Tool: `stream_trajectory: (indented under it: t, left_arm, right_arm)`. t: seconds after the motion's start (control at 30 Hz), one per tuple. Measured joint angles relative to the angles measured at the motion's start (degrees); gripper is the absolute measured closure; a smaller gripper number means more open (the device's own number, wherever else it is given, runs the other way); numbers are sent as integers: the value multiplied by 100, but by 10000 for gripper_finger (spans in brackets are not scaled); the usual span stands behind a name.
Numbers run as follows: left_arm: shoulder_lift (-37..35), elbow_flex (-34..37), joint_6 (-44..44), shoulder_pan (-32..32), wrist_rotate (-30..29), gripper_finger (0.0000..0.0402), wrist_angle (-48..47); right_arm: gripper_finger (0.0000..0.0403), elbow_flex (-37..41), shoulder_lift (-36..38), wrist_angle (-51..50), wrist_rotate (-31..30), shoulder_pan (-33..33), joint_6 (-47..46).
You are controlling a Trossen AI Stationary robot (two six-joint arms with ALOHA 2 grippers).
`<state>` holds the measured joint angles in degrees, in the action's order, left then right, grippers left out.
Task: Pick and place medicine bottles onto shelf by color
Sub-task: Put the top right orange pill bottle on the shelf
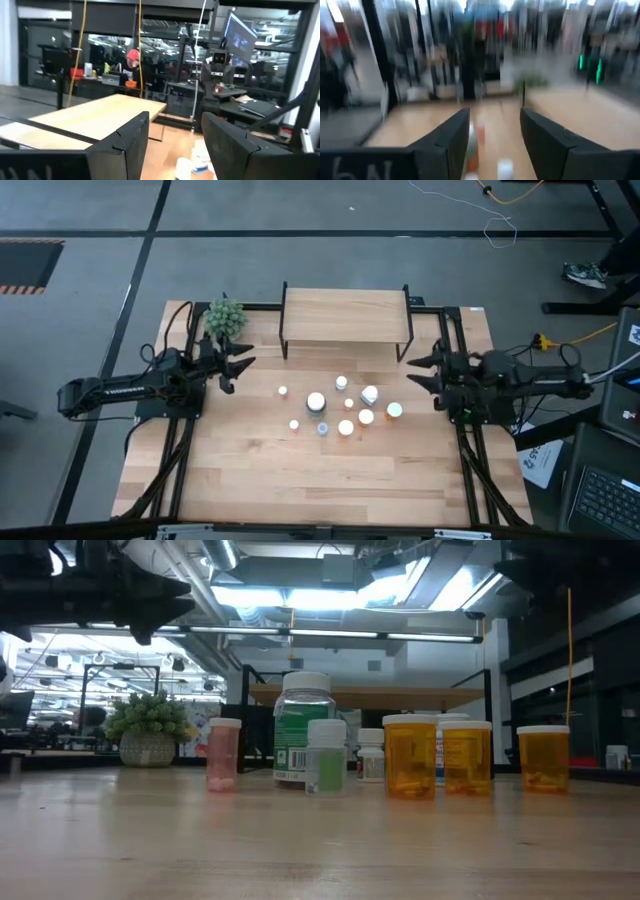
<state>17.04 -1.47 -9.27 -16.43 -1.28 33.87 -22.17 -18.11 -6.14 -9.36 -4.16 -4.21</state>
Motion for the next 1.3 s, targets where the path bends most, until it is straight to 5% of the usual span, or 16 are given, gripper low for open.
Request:
stream_trajectory:
  t: [0.2, 0.37, 0.57, 0.73, 0.97, 1.3]
  left_arm:
    - [232, 0, -116, 2, 57, 223, -50]
    - [337, 0, -121, 2, 56, 223, -45]
    - [361, 0, 39, 2, 31, 223, -39]
    - [361, 0, 70, 2, 31, 223, -52]
    - [361, -2, 78, 2, 30, 223, -214]
    - [361, -2, 83, 2, 29, 223, -214]
  right_arm:
    - [224, -1455, -1719, -2502, 36, 0, -813]
    - [224, -1910, -3122, -3927, 830, -2, -1422]
    - [224, -1903, -4225, -3708, 1608, 0, -1336]
    - [224, -2043, -4735, -3644, 1684, 0, -599]
    - [222, -2201, -5083, -3392, 1409, 124, -758]
    - [150, -2201, -5647, -3461, 1822, 140, -729]
